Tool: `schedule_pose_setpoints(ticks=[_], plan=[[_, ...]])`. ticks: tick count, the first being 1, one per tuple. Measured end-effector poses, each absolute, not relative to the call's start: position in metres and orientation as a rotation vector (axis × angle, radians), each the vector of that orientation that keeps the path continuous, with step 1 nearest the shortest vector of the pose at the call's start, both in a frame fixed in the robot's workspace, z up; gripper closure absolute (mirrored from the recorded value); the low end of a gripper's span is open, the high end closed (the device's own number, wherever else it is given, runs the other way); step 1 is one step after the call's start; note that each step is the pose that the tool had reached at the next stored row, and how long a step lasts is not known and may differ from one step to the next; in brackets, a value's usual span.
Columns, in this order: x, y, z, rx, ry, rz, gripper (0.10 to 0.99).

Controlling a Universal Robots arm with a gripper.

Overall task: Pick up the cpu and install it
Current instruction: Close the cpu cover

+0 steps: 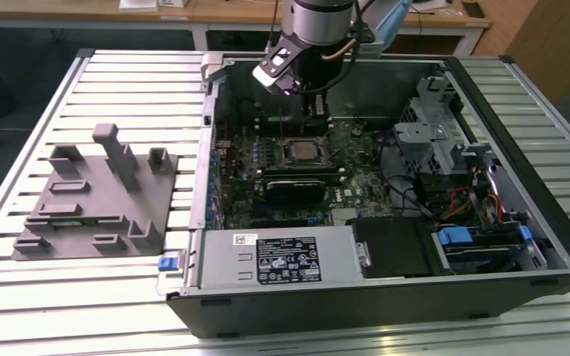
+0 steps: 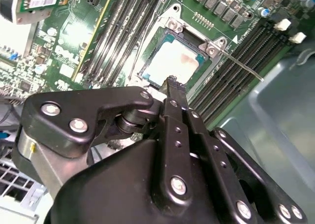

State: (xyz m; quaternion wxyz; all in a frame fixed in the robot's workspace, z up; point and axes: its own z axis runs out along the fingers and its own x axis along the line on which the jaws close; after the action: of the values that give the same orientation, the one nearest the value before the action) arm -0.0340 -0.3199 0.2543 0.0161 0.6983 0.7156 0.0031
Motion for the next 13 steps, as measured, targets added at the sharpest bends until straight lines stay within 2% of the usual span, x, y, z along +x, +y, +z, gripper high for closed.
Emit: schedule_pose_setpoints(ticks=[6, 13], plan=[[-0.034, -0.320, 0.269, 2.172, 2.226, 0.010, 0.980], [-0.034, -0.322, 0.269, 2.172, 2.225, 0.010, 0.980]])
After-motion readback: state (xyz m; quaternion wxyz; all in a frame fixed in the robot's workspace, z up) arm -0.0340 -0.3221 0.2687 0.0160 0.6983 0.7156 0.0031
